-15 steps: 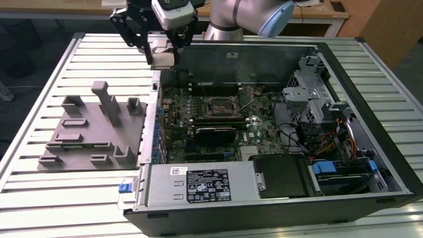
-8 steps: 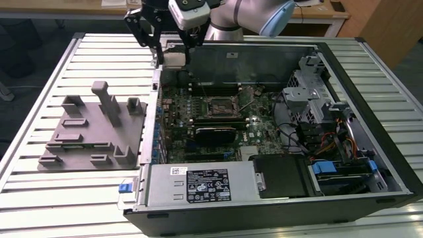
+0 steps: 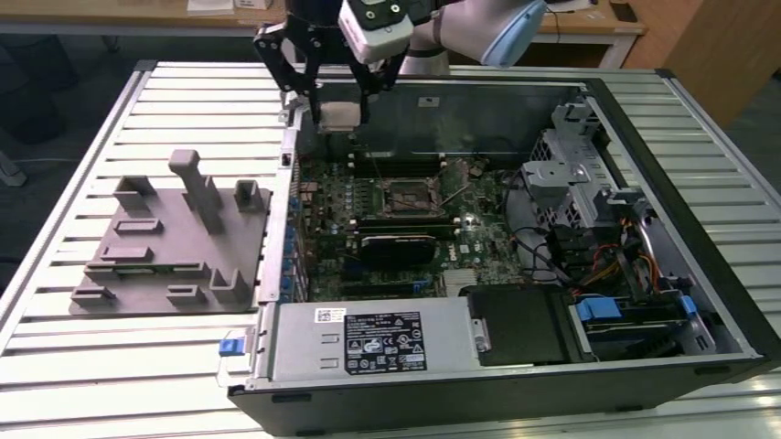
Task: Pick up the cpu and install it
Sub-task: 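Pick up the cpu and move it towards the insertion slot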
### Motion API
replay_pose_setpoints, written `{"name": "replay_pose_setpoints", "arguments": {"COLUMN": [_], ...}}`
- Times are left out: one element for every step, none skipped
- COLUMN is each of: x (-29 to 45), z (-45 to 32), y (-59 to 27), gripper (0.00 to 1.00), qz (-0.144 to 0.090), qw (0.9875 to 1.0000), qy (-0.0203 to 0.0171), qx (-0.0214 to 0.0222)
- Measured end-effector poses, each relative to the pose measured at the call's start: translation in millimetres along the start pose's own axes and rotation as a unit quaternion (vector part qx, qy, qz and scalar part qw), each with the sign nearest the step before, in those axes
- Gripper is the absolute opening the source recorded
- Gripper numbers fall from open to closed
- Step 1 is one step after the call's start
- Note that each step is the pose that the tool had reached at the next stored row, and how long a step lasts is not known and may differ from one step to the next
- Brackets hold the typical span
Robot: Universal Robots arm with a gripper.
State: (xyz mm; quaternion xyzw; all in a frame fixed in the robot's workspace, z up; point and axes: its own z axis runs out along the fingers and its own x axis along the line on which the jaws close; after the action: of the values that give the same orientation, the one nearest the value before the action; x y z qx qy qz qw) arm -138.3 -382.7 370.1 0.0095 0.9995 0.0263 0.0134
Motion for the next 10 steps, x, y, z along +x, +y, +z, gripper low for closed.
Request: {"name": "replay_pose_setpoints", "arguments": {"x": [-3.2, -6.4, -9.3, -12.1, -14.9, -17.3, -19.5, -21.9, -24.4, -26.6], "z": [1.7, 3.7, 5.7, 7.6, 9.4, 11.3, 13.1, 15.1, 17.1, 19.0], "y": [0.1, 0.3, 0.5, 0.6, 0.8, 0.9, 1.0, 1.1, 1.1, 1.2], "gripper": [0.54, 0.54, 0.54, 0.54, 0.54, 0.54, 0.54, 0.54, 0.54, 0.54], "qz": [0.0, 0.0, 0.0, 0.0, 0.0, 0.0, 0.0, 0.0, 0.0, 0.0], "qw": [1.0, 1.0, 1.0, 1.0, 1.0, 1.0, 1.0, 1.0, 1.0, 1.0], "qy": [0.0004, 0.0008, 0.0011, 0.0015, 0.0019, 0.0022, 0.0024, 0.0026, 0.0028, 0.003], "qx": [0.0001, 0.0, 0.0, 0.0, 0.0, 0.0001, 0.0001, 0.0, 0.0, 0.0]}}
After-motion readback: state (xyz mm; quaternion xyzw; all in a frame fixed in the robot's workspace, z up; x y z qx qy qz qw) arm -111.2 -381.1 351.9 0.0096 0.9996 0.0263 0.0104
